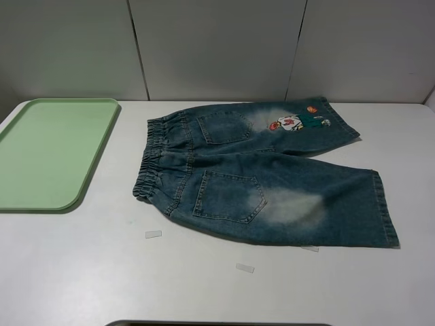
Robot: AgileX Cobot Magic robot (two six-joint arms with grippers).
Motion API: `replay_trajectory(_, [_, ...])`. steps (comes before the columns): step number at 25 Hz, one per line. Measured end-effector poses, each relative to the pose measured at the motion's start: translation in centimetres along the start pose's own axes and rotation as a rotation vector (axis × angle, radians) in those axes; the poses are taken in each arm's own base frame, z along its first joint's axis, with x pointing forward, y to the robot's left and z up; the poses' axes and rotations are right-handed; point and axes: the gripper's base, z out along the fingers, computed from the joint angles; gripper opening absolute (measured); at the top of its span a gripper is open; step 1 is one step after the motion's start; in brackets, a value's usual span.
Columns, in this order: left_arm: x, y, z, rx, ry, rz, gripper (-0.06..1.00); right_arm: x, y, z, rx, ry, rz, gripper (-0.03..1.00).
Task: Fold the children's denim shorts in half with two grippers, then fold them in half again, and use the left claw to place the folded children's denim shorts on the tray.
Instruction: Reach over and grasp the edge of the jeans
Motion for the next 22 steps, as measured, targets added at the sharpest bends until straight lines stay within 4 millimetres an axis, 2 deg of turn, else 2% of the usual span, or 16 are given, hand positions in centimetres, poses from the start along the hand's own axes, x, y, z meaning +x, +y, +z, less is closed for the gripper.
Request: replay_trajectory(22, [0.00, 0.00, 0.00, 0.000, 0.000, 0.000, 0.90, 0.00, 0.00, 0.00, 0.000, 0.000, 0.000, 0.69])
